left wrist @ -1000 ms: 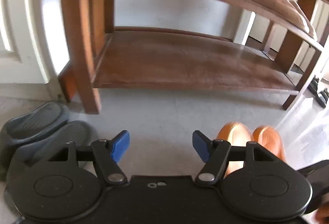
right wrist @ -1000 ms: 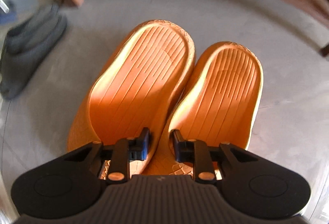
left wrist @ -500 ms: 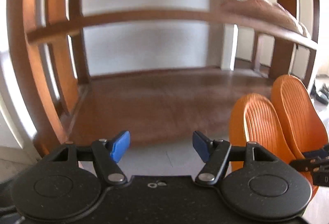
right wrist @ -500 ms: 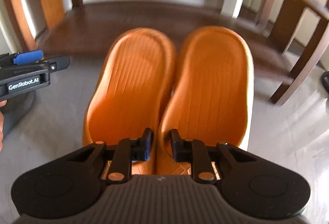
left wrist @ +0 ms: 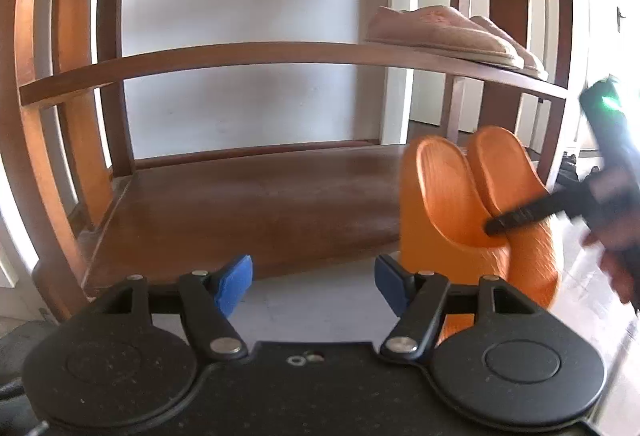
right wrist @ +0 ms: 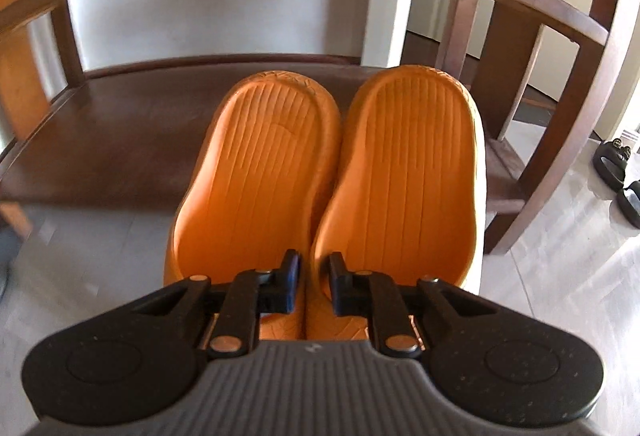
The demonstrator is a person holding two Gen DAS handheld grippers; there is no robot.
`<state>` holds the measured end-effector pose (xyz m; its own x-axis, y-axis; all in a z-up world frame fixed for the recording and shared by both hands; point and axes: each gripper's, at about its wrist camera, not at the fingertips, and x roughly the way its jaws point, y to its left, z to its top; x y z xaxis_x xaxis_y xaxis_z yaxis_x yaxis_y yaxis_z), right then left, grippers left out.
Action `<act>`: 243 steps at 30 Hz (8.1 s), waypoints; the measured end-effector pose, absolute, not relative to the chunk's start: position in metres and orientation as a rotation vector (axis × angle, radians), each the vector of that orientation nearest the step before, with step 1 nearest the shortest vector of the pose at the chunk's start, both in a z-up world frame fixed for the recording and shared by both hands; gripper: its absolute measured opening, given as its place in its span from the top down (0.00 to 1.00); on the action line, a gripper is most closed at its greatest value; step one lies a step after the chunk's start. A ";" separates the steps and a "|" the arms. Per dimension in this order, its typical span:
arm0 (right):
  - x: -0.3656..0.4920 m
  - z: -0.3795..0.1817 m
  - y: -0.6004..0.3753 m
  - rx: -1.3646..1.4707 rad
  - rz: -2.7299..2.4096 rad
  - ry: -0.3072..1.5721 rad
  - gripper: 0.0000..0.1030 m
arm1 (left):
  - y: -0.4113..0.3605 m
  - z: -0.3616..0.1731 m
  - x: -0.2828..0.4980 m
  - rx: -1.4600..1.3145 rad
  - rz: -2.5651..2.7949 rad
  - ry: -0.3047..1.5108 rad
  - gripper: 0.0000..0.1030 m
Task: Organize scattered shoes
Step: 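Lift the orange slides with the right tool toward the lower shelf, then lower the orange slides onto the shelf and open the right tool, then move the right tool to the dark grey slides and grasp both heels, then carry the dark grey slides with the right tool onto the lower shelf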
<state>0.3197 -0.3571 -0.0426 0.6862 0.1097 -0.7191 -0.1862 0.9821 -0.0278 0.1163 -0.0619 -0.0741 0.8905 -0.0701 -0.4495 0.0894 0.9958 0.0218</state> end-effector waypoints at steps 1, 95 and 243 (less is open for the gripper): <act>0.327 -0.039 -0.363 -0.103 0.167 0.803 0.83 | -0.064 -0.075 0.116 0.039 -0.087 0.469 0.34; 0.255 -0.064 -0.364 0.158 0.371 0.892 0.58 | -0.046 -0.071 0.121 0.494 -0.523 0.717 0.34; 0.074 -0.035 -0.286 0.250 0.447 0.453 0.73 | 0.077 -0.103 0.021 0.343 -0.334 0.641 0.32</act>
